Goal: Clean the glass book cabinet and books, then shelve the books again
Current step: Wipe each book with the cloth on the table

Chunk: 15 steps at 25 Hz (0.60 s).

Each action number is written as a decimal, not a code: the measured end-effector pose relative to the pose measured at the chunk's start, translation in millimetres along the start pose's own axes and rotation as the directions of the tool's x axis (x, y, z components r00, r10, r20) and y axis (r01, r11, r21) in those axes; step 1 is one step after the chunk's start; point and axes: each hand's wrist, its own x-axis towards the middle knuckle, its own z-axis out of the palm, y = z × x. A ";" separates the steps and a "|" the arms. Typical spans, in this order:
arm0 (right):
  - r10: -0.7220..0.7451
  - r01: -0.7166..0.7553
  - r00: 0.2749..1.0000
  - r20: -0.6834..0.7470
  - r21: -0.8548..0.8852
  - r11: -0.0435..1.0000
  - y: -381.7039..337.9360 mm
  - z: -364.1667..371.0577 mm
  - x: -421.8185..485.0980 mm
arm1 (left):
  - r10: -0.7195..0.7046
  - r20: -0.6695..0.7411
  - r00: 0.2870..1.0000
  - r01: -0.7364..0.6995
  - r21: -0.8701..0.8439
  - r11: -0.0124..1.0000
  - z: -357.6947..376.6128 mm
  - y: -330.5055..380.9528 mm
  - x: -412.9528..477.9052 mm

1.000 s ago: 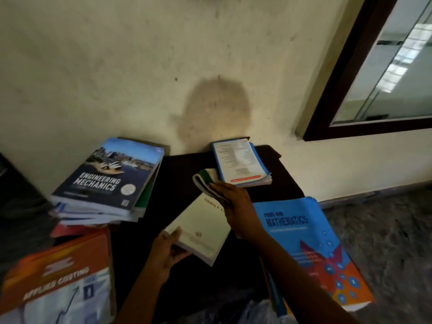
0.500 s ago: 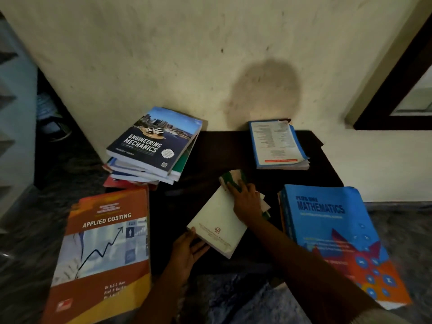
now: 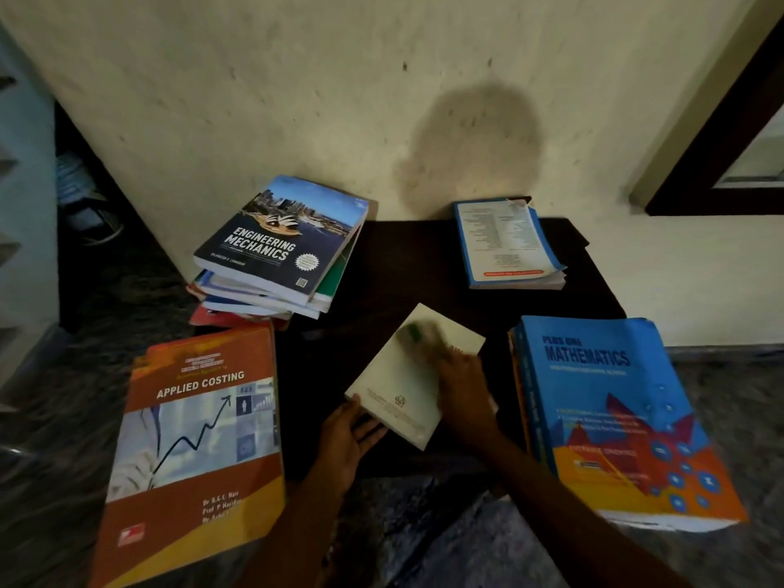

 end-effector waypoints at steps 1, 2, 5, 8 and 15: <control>0.156 -0.156 0.988 -0.012 -0.004 0.988 10.2 -10.5 20.1 | 0.006 -0.003 1.000 -0.006 0.013 1.000 1.4 -0.2 0.0; 0.259 -0.258 0.966 0.017 -0.055 0.965 16.3 -18.1 33.5 | 0.012 -0.005 1.000 -0.012 0.024 1.000 2.3 -0.8 -0.4; 0.239 -0.216 0.964 0.120 -0.179 0.960 7.0 -17.3 26.4 | 0.025 0.008 1.000 -0.025 0.018 1.000 3.6 -2.8 -1.7; 0.068 -0.066 0.998 0.018 -0.106 0.992 -20.6 8.8 -32.4 | 0.009 -0.008 1.000 -0.010 -0.009 1.000 5.1 -3.1 -3.0; -0.018 0.077 0.973 -0.230 0.247 0.966 -24.8 -13.0 -73.0 | 0.305 0.039 0.951 -0.308 0.109 0.945 32.1 4.4 -25.9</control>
